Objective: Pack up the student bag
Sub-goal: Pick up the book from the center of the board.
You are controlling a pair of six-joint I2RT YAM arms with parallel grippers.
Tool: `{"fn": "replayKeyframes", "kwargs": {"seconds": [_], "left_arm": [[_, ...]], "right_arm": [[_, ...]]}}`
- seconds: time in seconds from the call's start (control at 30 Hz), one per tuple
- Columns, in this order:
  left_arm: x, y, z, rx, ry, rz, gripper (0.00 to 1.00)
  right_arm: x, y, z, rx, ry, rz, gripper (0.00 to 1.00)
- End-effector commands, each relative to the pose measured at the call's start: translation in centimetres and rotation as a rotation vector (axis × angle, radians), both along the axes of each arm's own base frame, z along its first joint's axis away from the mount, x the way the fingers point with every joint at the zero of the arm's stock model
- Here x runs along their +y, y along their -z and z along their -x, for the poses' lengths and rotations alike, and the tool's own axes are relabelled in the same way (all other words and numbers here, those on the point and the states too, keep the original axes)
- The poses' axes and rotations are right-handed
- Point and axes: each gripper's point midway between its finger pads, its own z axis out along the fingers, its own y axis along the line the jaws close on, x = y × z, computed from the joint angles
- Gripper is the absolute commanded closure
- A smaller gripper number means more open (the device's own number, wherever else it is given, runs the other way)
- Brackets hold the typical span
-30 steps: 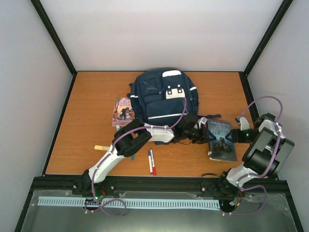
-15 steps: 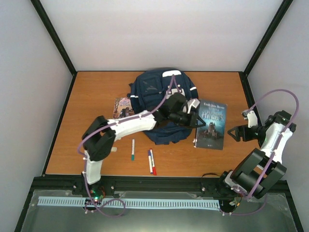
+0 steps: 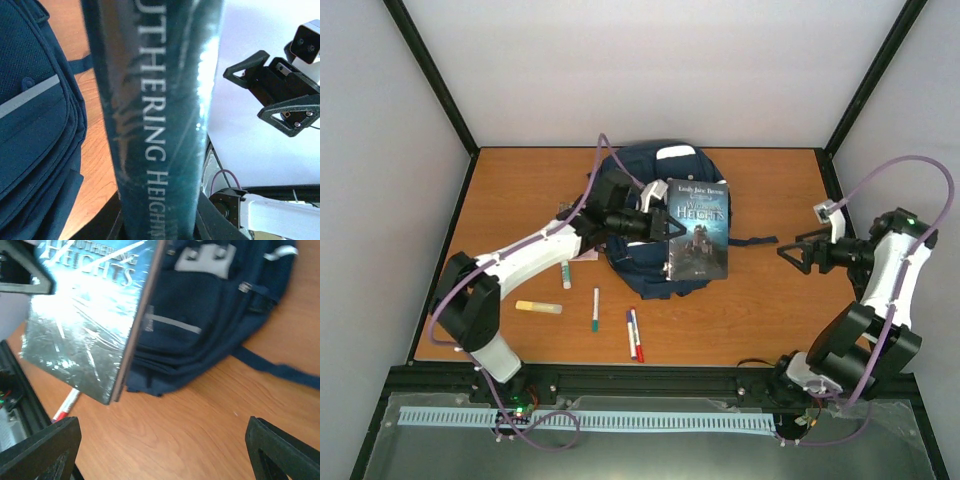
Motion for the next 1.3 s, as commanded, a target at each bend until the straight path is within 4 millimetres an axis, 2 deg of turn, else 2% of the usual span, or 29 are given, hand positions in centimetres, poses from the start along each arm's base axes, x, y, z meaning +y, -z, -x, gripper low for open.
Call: {"fn": "replayKeyframes", "kwargs": {"seconds": [0.0, 0.1, 0.17, 0.43, 0.6, 0.7, 0.9, 1.07, 1.27], "left_arm": [[0.7, -10.2, 2.4, -0.273, 0.137, 0.238, 0.99], [1.4, -11.8, 3.1, -0.317, 0.14, 0.271, 0.99], [1.9, -13.0, 3.5, -0.34, 0.136, 0.305, 0.99], [2.6, -16.6, 2.9, -0.356, 0.085, 0.361, 0.99], [2.6, -17.9, 2.0, -0.366, 0.054, 0.387, 0.99], [2.3, -18.4, 1.4, -0.361, 0.067, 0.411, 0.99], [1.2, -18.9, -0.4, -0.341, 0.101, 0.428, 0.99], [0.8, -19.1, -1.7, -0.336, 0.097, 0.431, 0.99], [0.4, -18.1, -2.7, -0.31, 0.098, 0.427, 0.99]], "right_arm": [[4.2, -4.1, -0.5, -0.114, -0.106, -0.081, 0.08], [6.6, -5.6, -0.9, -0.136, -0.171, -0.131, 0.08], [7.5, -6.8, -1.3, -0.158, -0.187, -0.178, 0.07], [8.6, -9.9, -3.0, -0.139, -0.202, -0.415, 0.06], [9.7, -11.2, -3.7, -0.103, -0.249, -0.554, 0.09], [11.2, -11.4, -3.8, -0.071, -0.299, -0.594, 0.09], [13.4, -10.3, -4.4, -0.008, -0.367, -0.623, 0.13], [14.2, -10.1, -4.5, 0.004, -0.39, -0.651, 0.21], [14.3, -10.4, -4.0, -0.009, -0.397, -0.661, 0.27]]}}
